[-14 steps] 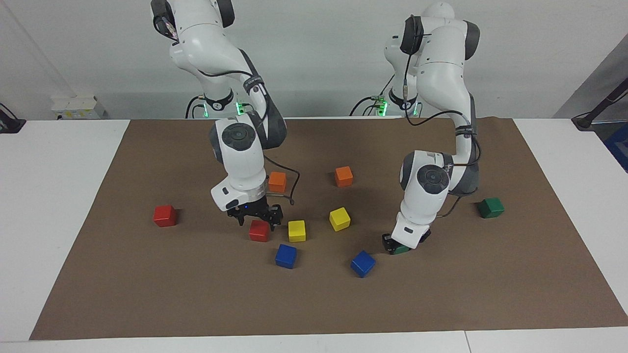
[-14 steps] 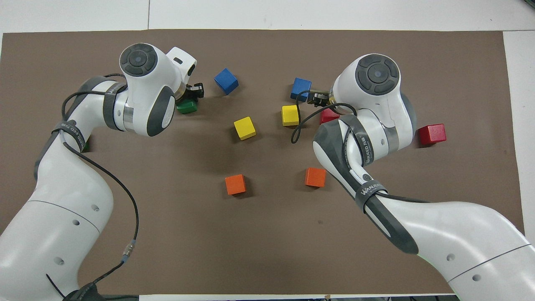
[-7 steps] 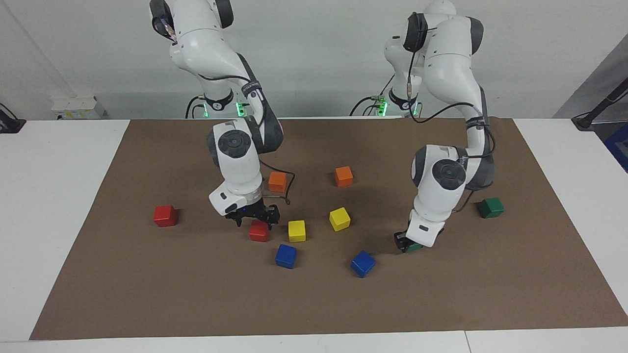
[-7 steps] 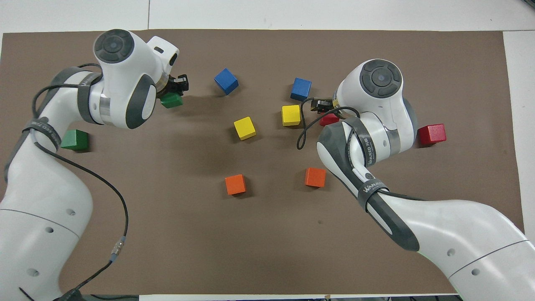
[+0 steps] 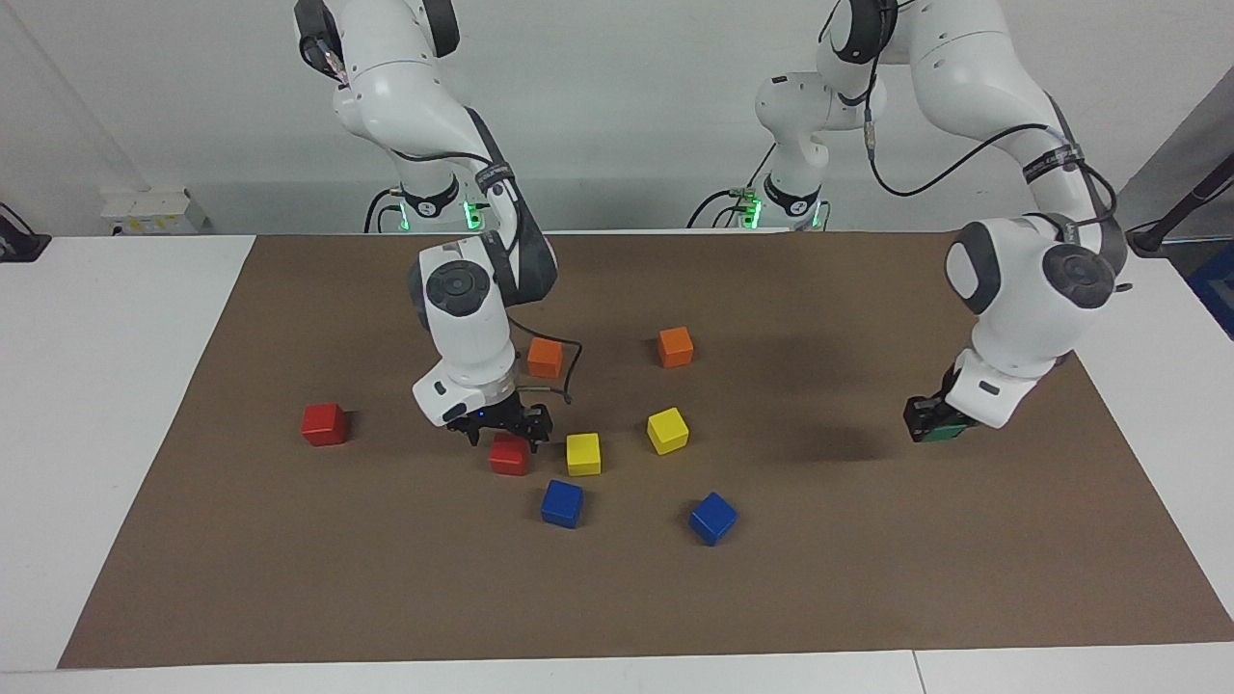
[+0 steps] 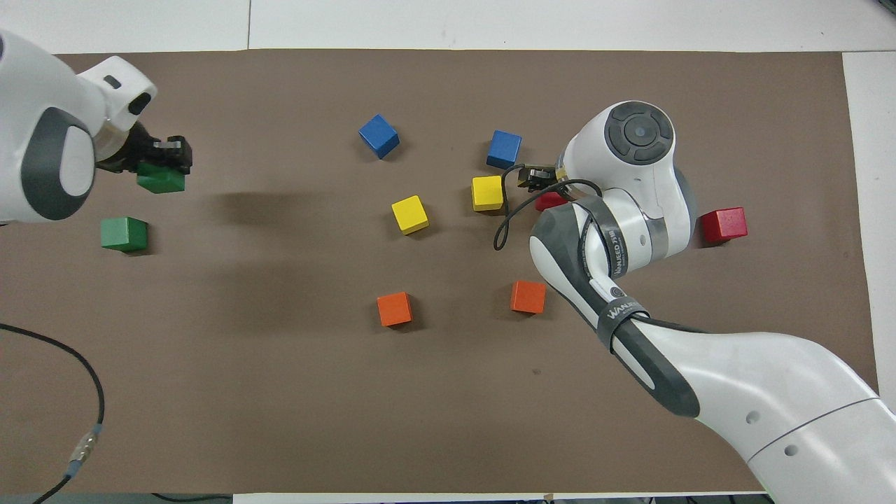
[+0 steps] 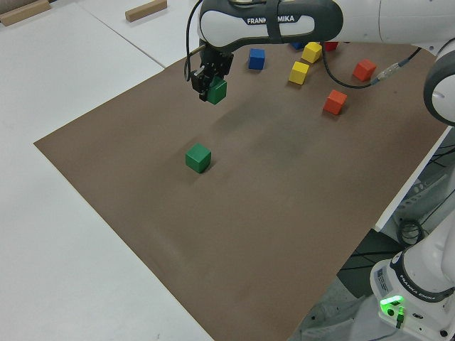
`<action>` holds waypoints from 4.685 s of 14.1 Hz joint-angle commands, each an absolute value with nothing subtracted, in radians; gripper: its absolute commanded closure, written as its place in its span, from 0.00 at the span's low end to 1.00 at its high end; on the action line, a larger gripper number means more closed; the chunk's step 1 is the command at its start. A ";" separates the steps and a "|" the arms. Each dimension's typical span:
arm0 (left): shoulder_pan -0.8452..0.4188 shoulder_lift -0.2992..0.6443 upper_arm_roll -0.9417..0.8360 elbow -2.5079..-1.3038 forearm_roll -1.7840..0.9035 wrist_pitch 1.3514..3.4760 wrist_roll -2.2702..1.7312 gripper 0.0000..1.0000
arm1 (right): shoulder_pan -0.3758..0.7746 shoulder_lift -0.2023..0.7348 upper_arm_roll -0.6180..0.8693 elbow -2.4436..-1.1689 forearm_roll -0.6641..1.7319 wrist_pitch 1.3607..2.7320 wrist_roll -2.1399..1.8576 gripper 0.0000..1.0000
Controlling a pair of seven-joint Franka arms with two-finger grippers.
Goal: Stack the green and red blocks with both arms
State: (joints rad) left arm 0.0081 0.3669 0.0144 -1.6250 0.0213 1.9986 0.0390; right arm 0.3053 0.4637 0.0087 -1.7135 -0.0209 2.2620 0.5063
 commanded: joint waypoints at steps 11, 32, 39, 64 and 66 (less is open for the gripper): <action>0.199 0.215 0.006 -1.973 -0.051 2.249 0.394 1.00 | 0.290 0.499 0.017 -1.752 -0.002 2.359 0.479 0.16; 0.187 0.247 0.008 -2.023 -0.074 2.402 0.377 0.01 | -0.193 0.083 0.015 -2.002 -0.003 2.218 -0.370 1.00; 0.186 0.249 0.006 -1.996 -0.074 2.364 0.371 0.00 | -0.161 0.123 0.018 -2.052 0.029 2.312 -0.314 1.00; 0.107 -0.087 -0.009 -1.692 -0.051 1.598 0.014 0.00 | -0.173 0.158 0.014 -2.086 0.064 2.364 -0.246 1.00; 0.091 -0.092 -0.009 -1.693 -0.051 1.597 0.006 0.00 | -0.173 0.155 0.014 -2.097 0.063 2.365 -0.238 1.00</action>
State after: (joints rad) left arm 0.1189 -0.0806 -0.0145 -1.6968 -0.0597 1.6198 0.0324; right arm -0.1647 0.1693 0.0087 -2.0689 0.0536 2.3372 -0.2555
